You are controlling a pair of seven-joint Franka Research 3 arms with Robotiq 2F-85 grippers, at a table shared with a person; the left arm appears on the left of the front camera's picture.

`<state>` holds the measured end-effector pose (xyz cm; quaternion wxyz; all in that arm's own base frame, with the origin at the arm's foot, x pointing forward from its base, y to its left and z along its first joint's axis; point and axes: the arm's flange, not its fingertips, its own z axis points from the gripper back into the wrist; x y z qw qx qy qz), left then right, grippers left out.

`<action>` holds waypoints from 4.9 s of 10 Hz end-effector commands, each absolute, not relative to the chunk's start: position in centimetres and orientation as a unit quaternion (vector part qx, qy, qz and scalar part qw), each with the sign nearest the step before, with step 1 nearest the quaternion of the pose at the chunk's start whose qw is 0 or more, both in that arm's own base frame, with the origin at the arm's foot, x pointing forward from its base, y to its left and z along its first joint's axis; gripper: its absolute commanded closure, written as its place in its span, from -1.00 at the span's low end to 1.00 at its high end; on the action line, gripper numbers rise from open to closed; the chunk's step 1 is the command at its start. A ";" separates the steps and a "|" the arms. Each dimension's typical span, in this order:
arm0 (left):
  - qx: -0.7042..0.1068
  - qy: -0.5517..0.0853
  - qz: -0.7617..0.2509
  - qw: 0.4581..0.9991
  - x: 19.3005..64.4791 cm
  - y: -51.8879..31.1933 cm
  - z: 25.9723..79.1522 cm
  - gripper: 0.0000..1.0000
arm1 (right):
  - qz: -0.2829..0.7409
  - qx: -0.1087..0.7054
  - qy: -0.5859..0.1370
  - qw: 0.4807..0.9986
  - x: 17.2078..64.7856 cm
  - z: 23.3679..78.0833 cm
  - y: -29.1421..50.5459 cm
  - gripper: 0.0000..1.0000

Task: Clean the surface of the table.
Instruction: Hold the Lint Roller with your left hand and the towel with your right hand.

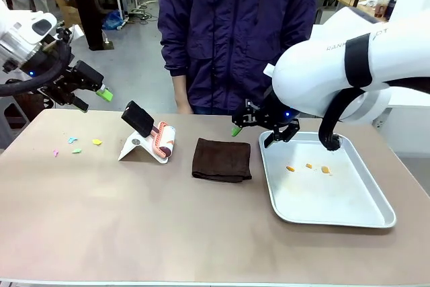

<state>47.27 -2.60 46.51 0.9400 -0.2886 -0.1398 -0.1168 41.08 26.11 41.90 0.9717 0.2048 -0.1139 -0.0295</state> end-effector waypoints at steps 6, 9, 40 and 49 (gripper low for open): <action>-0.315 -0.124 -0.080 0.938 51.5 -3.7 44.5 -1.00 | -0.004 0.148 -0.085 0.985 46.9 38.8 29.3 -1.00; -0.316 -0.095 -0.063 0.942 54.9 -5.2 42.9 -1.00 | -0.006 0.108 -0.050 0.993 50.1 35.8 32.2 -1.00; -0.295 -0.041 -0.061 0.953 57.1 -7.9 41.0 1.00 | -0.121 0.042 0.023 0.991 54.6 29.3 32.6 1.00; -0.345 -0.084 -0.109 0.928 54.8 -7.7 43.9 1.00 | -0.094 0.266 0.014 0.959 52.9 34.0 27.1 1.00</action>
